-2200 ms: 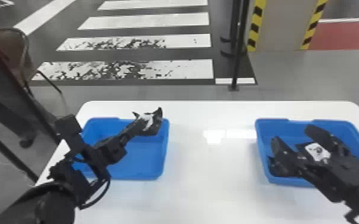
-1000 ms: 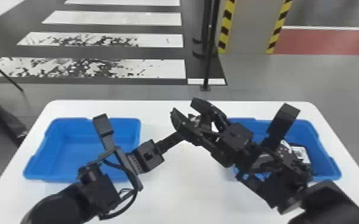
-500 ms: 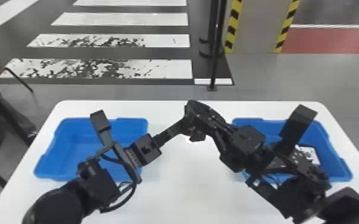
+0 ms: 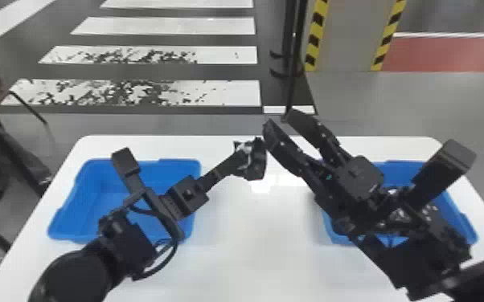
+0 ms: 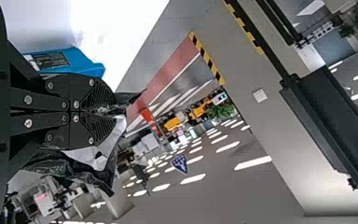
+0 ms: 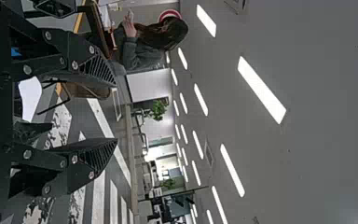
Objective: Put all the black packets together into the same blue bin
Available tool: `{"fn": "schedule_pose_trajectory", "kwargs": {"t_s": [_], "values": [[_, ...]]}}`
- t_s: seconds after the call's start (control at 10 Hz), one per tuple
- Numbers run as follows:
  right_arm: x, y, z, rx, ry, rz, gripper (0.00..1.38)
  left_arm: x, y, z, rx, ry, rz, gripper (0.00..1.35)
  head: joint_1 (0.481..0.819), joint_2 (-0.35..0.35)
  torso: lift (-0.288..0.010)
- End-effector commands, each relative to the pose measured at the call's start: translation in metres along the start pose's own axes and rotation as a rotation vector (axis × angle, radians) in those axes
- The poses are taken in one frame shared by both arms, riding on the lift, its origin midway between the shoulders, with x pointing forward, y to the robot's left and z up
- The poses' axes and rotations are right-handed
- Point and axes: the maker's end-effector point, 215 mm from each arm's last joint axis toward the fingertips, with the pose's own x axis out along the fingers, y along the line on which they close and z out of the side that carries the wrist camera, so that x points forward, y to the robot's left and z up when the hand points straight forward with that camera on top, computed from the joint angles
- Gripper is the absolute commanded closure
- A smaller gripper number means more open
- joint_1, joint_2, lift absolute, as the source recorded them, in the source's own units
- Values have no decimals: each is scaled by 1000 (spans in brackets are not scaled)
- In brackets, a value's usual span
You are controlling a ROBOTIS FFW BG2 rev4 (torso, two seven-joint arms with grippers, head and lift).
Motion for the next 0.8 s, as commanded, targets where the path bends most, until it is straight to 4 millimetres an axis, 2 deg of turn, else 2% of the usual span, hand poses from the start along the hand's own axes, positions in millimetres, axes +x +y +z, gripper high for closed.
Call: {"fn": "schedule_pose_trajectory", "kwargs": {"t_s": [0.0, 0.2, 0.7], "values": [[-7, -4, -1, -9, -2, -18, 130, 2, 2, 10, -8, -27, 1, 1208, 695, 14, -110], [-17, -16, -7, -28, 16, -63, 130, 4, -5, 16, -22, -45, -18, 1208, 695, 13, -110], [-25, -48, -22, -75, 58, -129, 136, 8, -36, 8, -70, -34, -105, 1208, 695, -39, -110]]}}
